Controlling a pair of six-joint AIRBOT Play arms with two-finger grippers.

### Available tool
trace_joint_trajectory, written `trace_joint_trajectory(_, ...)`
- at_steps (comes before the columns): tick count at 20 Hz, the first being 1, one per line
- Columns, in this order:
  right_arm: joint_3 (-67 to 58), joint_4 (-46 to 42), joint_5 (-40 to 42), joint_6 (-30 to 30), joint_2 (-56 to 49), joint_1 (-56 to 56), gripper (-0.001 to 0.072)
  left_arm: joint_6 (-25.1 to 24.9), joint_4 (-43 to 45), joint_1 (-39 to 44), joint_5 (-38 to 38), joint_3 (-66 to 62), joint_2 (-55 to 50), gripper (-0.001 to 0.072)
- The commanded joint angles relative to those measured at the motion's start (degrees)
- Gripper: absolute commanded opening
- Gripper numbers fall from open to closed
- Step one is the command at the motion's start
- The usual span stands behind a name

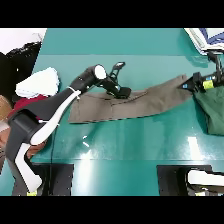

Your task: Fold the shirts.

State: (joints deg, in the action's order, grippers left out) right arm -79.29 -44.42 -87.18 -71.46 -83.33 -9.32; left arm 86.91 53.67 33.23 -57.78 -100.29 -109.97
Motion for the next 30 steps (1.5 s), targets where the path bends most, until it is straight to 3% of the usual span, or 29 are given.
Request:
trace_joint_trajectory(1, -6.9, 2.5, 0.0, -3.6, 3.7, 6.6, 0.0017, 0.2, -1.9, 2.5, -0.7, -3.6, -4.7, 0.0026)
trace_joint_trajectory(6, -15.6, 2.4, 0.2, -7.1, 3.7, 14.1, 0.0017, 0.2, -1.3, 2.7, -1.2, -3.6, -4.8, 0.0027)
trace_joint_trajectory(15, -19.5, 2.4, 5.6, -7.0, 3.7, 24.1, 0.0017, 0.1, 0.5, 0.2, -6.0, -4.1, -3.0, 0.0026)
trace_joint_trajectory(23, -19.6, 4.9, 16.9, -3.7, 0.9, 38.7, 0.0018, -0.4, 12.9, -18.1, -12.9, -4.3, 14.5, 0.0027)
trace_joint_trajectory(26, -19.6, 11.1, 23.9, 3.3, -5.8, 49.1, 0.0021, -1.5, 14.1, -26.7, -15.2, -4.3, 22.0, 0.0027)
trace_joint_trajectory(27, -20.0, 12.1, 27.0, 5.6, -8.5, 52.4, 0.0044, -1.9, 14.1, -29.0, -15.6, -4.3, 24.1, 0.0026)
trace_joint_trajectory(28, -21.8, 11.6, 29.6, 6.8, -12.1, 55.7, 0.0169, -1.9, 14.2, -31.1, -16.0, -4.3, 26.0, 0.0027)
trace_joint_trajectory(30, -27.6, 11.7, 31.3, 8.2, -19.2, 60.6, 0.0325, -1.9, 14.1, -34.5, -16.8, -4.3, 29.2, 0.0027)
